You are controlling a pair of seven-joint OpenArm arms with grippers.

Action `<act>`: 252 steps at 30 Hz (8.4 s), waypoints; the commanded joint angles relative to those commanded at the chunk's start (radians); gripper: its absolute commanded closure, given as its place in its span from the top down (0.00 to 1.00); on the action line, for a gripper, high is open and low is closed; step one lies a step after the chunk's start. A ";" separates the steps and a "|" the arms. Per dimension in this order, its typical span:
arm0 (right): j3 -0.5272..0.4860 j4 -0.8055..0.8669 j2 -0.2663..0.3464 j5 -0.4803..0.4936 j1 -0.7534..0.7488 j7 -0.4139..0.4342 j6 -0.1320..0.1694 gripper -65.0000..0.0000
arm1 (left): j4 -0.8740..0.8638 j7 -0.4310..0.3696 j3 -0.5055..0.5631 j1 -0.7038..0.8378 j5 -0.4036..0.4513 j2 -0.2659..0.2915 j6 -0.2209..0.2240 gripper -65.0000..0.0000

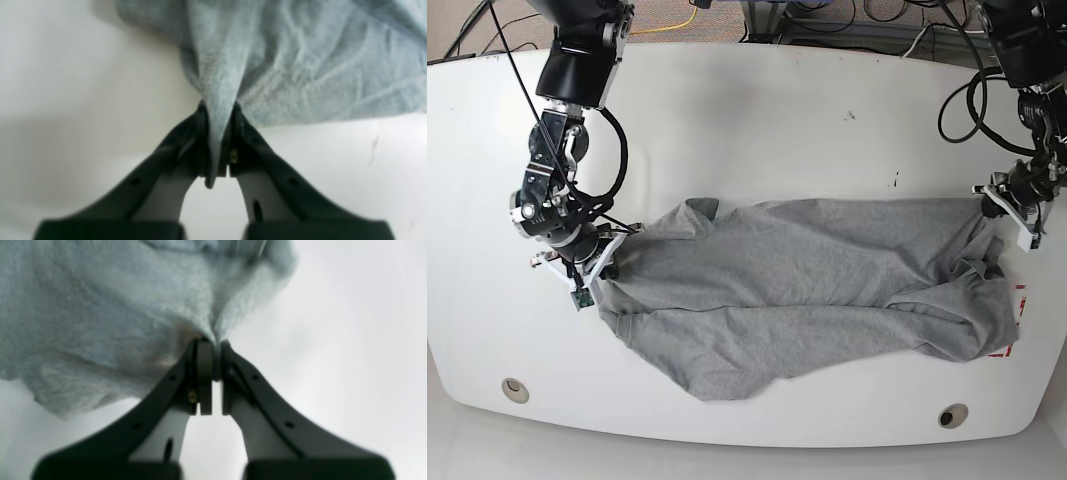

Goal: Layout the t-shirt on the table in an organized manner, then fold the t-shirt properly

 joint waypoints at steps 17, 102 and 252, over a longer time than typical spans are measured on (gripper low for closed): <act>0.000 0.273 0.032 0.000 0.048 -0.190 0.000 0.01 | 0.446 0.242 -0.091 -0.071 0.000 -0.006 -0.164 0.00; -0.163 0.146 0.126 0.000 0.235 -0.327 0.083 0.01 | 0.408 0.385 -0.101 -0.242 0.000 -0.040 -0.189 0.01; -0.539 0.247 -0.081 -0.008 -0.353 -0.226 0.134 0.04 | -0.984 -0.489 0.106 -0.575 0.425 -0.021 0.095 0.68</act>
